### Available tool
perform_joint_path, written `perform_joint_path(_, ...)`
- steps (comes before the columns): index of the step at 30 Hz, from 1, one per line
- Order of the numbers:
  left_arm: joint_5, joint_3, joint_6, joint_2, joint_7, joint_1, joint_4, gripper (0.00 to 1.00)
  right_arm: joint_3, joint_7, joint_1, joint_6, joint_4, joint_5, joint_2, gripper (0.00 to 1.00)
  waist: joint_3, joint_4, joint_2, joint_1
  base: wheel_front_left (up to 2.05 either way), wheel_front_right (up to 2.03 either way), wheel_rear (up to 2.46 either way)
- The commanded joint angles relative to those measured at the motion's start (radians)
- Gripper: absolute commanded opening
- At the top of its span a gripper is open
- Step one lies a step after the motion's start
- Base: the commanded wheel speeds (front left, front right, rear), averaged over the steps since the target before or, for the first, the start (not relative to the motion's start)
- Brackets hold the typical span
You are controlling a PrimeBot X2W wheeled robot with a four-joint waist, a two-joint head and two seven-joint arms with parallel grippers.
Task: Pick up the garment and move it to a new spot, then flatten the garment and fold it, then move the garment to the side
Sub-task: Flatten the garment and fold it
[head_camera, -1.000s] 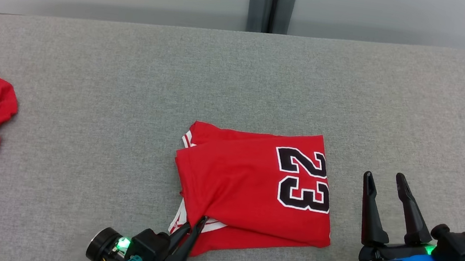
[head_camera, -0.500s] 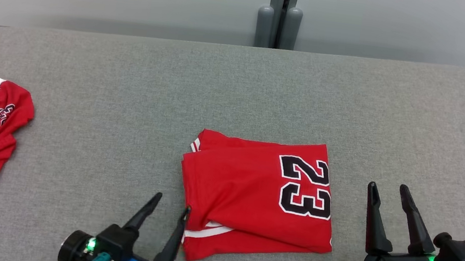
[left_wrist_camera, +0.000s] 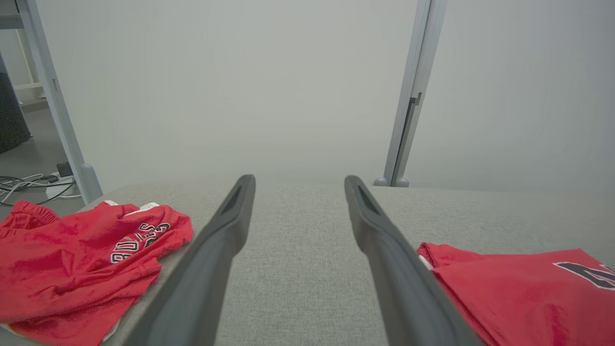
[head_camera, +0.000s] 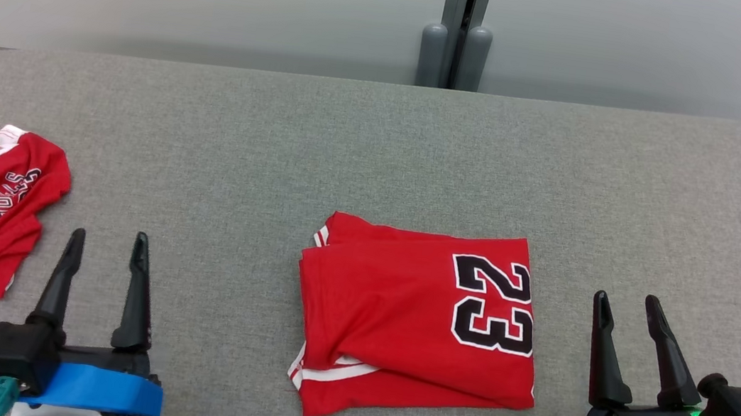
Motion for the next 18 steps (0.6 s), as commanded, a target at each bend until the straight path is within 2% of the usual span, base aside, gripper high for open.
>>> perform_joint_path(1,0.009,0.026,0.005,-0.004,-0.004,0.012,-0.01,1.0,-0.002,-0.003,0.009,0.0,-0.004,-0.004,-0.002,1.0,-0.003,0.0,0.0,0.0,0.0,0.0,0.0)
perform_joint_path(8,0.053,0.12,0.009,-0.023,-0.004,0.051,-0.009,1.0,-0.006,-0.003,0.029,0.0,0.011,-0.02,-0.002,1.0,-0.027,0.0,0.0,0.0,0.0,0.0,0.0)
perform_joint_path(18,0.089,0.148,-0.034,-0.043,-0.004,0.086,0.077,1.0,-0.003,-0.003,0.074,0.0,0.031,-0.061,-0.002,1.0,-0.077,0.011,0.0,0.0,0.0,0.0,0.0)
